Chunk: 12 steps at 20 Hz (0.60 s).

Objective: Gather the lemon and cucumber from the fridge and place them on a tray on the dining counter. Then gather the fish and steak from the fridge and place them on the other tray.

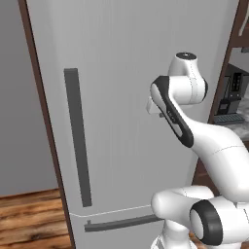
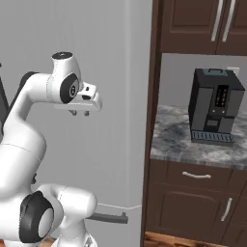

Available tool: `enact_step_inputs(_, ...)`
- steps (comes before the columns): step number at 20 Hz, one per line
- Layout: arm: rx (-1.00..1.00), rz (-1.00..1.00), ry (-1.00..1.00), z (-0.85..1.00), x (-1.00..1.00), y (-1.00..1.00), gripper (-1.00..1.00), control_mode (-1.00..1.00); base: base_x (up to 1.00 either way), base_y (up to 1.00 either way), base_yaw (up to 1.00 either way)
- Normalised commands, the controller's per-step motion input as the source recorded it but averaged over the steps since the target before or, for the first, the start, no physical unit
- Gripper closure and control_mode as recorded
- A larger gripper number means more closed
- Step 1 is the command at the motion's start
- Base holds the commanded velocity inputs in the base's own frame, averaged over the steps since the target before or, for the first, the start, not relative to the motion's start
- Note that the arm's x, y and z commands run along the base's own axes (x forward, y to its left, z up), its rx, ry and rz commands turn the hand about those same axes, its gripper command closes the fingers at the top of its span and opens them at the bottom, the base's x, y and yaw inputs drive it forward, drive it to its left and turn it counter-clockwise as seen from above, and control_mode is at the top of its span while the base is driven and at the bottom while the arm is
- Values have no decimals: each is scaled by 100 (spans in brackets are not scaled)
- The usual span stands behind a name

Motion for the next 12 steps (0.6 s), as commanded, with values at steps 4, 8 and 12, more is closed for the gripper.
enact_step_inputs(4,0,0,0,0,-2,0,-100,100,-27,3,0)
enact_step_inputs(8,0,0,0,0,0,0,-100,100,-34,0,-7)
enact_step_inputs(12,0,0,0,0,0,0,-100,100,-8,61,-29)
